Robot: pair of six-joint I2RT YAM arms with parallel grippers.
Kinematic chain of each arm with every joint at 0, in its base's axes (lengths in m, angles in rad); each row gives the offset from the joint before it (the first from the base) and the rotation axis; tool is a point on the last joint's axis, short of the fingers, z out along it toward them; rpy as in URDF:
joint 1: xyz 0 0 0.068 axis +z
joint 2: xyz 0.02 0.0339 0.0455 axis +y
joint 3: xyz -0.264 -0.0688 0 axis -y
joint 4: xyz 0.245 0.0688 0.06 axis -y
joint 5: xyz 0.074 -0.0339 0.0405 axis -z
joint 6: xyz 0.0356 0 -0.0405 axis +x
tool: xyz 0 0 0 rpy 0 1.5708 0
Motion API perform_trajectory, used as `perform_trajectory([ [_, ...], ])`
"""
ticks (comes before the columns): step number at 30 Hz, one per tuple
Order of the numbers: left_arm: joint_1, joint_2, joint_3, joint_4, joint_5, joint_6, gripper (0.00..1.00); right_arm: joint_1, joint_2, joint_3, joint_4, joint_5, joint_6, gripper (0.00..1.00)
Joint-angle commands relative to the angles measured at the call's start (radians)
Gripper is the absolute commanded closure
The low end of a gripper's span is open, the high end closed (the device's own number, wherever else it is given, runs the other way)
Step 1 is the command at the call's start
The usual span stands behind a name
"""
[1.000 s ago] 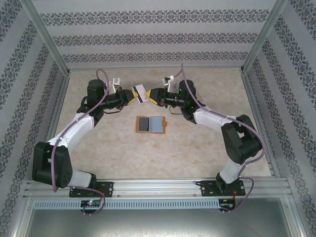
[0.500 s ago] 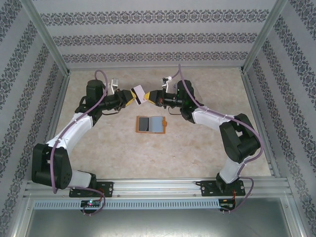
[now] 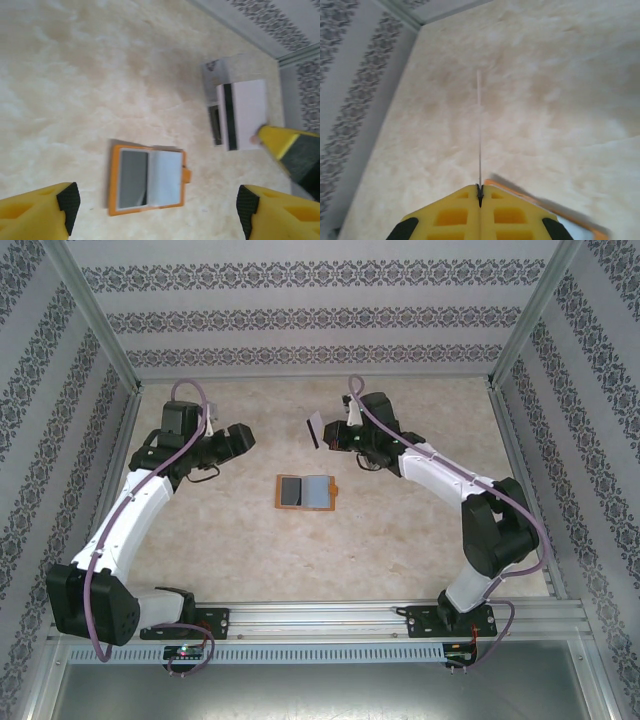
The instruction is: Take the credit cards out of the card holder
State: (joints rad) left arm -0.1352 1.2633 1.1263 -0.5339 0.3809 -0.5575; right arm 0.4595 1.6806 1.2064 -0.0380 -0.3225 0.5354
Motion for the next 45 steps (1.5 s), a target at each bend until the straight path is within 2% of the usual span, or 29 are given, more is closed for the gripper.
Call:
perform_trajectory([
  [1,0.011,-0.022,0.016,-0.083,-0.089,0.077,0.02,-0.055,-0.004,0.060,-0.140,0.230,-0.214,1.00],
  [7,0.013,-0.020,0.012,-0.087,-0.102,0.089,0.00,-0.098,0.083,0.166,-0.218,0.323,-0.337,1.00],
  [16,0.014,-0.014,0.013,-0.095,-0.116,0.096,0.00,-0.126,0.253,0.331,-0.278,0.307,-0.458,1.00],
  [30,0.015,-0.005,0.016,-0.093,-0.101,0.100,0.01,-0.127,0.390,0.430,-0.312,0.428,-0.471,1.00],
  [43,0.016,0.007,0.021,-0.094,-0.084,0.102,0.01,-0.131,0.470,0.487,-0.339,0.442,-0.479,1.00],
  [45,0.017,0.010,0.022,-0.093,-0.082,0.101,0.01,-0.130,0.469,0.494,-0.347,0.442,-0.477,0.91],
])
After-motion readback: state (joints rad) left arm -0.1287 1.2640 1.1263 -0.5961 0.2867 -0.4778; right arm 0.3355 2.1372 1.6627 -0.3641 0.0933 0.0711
